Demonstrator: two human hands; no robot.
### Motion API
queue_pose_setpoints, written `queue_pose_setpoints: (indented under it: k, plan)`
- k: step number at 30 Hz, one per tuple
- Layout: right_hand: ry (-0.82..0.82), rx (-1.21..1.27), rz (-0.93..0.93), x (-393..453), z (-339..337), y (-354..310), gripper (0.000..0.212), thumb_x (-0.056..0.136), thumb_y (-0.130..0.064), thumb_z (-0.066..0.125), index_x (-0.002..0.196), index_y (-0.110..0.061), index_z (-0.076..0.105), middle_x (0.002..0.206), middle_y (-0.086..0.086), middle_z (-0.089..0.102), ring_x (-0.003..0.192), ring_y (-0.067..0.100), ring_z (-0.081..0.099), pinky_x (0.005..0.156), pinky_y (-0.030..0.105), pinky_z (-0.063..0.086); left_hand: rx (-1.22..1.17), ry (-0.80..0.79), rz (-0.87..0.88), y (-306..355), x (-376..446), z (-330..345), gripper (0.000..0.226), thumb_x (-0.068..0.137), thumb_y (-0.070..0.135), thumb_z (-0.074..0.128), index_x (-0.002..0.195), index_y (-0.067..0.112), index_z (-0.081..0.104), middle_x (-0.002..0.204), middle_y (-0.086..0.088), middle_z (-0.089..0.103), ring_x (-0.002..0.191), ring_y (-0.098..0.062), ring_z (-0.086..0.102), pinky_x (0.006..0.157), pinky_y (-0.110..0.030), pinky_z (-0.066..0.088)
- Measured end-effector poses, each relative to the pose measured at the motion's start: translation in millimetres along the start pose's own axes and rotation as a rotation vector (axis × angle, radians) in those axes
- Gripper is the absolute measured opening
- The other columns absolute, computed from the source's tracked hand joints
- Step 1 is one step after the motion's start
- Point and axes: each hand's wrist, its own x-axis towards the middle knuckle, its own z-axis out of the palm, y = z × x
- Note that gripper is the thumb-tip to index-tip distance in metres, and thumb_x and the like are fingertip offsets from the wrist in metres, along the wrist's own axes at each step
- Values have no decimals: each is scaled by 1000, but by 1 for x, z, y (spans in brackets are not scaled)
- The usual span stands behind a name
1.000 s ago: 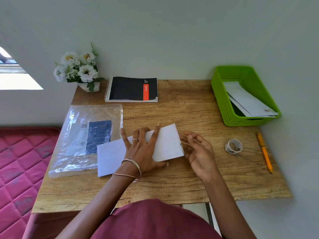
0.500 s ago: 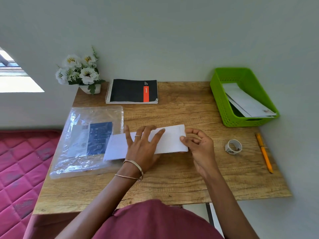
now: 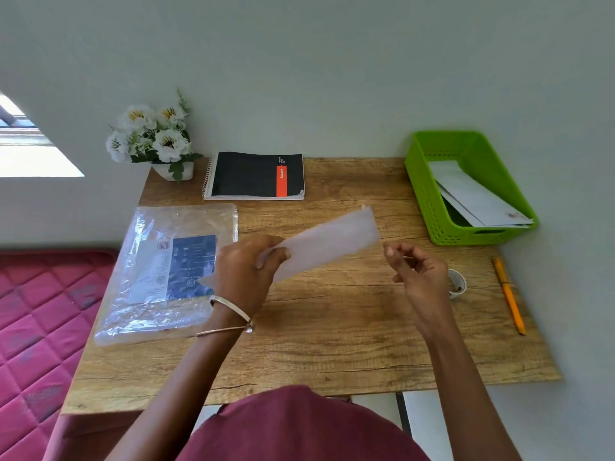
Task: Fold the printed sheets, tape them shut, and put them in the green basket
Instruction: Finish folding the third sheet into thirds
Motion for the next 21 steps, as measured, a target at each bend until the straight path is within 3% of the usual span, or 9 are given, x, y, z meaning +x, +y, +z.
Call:
queue_pose_setpoints:
  k: [2,6,10,12,15,17,21]
  plan:
    - [-1,25,35,0,1,-2,15,79,-31,69,92,-23,71,93,-4,69,85,11,58,71,29,49,-97,34,-165,10,3,-3,11,83,21,69,90,14,73,79,6,68,64,-4,57,61,-12,39]
    - [-174,26,123,-7,10,-3,29,79,-32,65,104,-17,67,103,9,69,90,15,61,68,26,51,-433,77,-456,17,8,-2,7,86,21,66,92,18,67,86,4,70,72,-9,67,60,-21,49]
    - [-521,-40,248,-18,22,6,39,79,-29,72,115,-17,65,107,8,70,97,21,65,74,32,55,-848,116,-825,17,7,6,9,87,9,62,88,19,64,89,0,72,81,-18,69,77,-42,56]
    - [-603,-88,258,-22,28,10,37,79,-23,75,113,-14,66,108,8,71,97,23,67,77,34,57,-1000,128,-969,19,5,10,14,88,3,59,93,16,64,97,-3,70,91,-21,66,85,-47,53]
    - [-473,-72,255,-19,28,11,30,77,-14,76,105,-6,68,99,12,72,86,28,66,68,32,55,-1133,112,-1091,19,-1,13,23,90,-1,54,110,9,60,103,-4,67,100,-25,62,82,-44,54]
    - [-380,-32,259,-14,20,10,28,76,-9,77,102,-5,69,98,15,72,88,27,66,71,37,55,-1176,128,-1116,15,-3,12,32,88,2,56,120,9,55,108,-8,67,99,-27,65,74,-40,56]
    - [-325,-34,247,-3,-2,1,28,75,-1,73,102,-7,67,98,10,74,94,24,69,79,39,58,-1222,305,-1116,0,2,4,69,85,8,63,139,32,27,113,-10,59,93,-28,67,77,-46,56]
